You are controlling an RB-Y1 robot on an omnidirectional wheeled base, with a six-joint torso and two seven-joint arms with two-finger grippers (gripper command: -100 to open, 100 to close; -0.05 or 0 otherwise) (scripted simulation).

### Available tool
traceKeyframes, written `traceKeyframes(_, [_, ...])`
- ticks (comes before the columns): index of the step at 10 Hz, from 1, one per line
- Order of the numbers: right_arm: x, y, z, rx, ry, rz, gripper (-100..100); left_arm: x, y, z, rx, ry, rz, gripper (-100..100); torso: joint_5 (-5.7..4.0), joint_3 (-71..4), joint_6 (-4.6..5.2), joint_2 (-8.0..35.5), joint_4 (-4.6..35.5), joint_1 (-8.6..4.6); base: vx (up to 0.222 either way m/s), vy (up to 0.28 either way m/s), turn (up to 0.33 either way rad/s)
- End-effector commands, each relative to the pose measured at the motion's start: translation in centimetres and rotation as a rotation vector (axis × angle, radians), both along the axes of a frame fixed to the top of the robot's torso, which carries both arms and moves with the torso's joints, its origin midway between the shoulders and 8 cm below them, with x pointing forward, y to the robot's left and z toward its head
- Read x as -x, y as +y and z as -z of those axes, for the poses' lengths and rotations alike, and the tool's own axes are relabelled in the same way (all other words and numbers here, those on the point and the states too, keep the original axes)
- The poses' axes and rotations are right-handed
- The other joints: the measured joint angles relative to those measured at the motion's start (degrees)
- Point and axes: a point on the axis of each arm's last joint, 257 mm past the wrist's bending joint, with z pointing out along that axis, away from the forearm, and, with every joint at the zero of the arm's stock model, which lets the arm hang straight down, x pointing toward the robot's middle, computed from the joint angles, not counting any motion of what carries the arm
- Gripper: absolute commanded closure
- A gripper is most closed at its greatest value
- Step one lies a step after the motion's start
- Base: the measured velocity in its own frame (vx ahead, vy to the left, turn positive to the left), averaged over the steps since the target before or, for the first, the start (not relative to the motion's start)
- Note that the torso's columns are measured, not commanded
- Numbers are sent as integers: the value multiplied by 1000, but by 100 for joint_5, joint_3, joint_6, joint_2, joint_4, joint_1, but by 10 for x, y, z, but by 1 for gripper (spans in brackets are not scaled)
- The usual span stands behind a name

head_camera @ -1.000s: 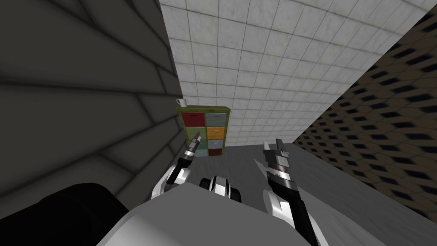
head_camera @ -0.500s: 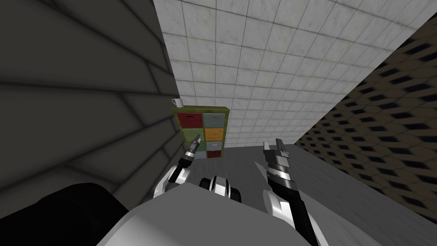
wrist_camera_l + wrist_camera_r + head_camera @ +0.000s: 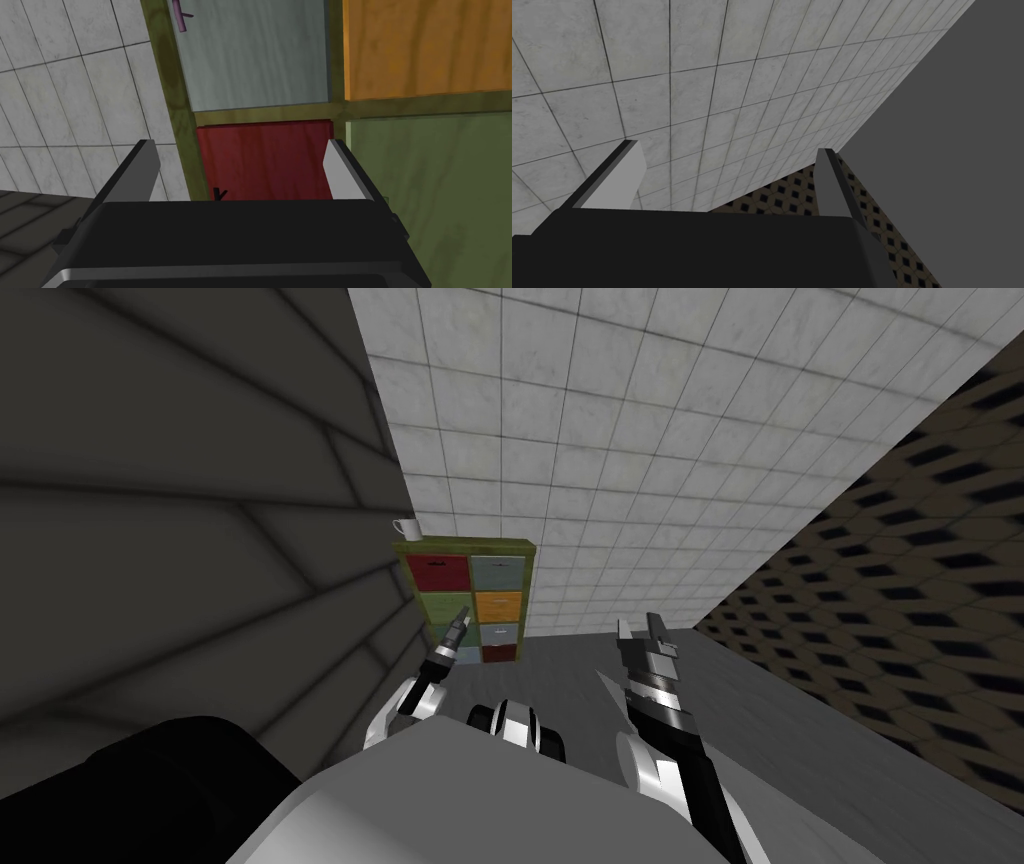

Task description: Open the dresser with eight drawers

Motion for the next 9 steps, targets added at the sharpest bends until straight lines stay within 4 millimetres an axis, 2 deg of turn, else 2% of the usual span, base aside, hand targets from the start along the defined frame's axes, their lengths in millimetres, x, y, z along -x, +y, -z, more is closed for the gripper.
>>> traceKeyframes(1, [0, 0, 0, 0, 0, 0, 0, -5, 7, 16, 2, 26, -9, -100, -1, -1, 0, 1, 0, -3, 105, -24, 6])
traceKeyframes(9, [0, 0, 0, 0, 0, 0, 0, -12, 23, 72, 34, 112, -48, -100, 0, 8, 0, 13, 3, -1, 117, -37, 9])
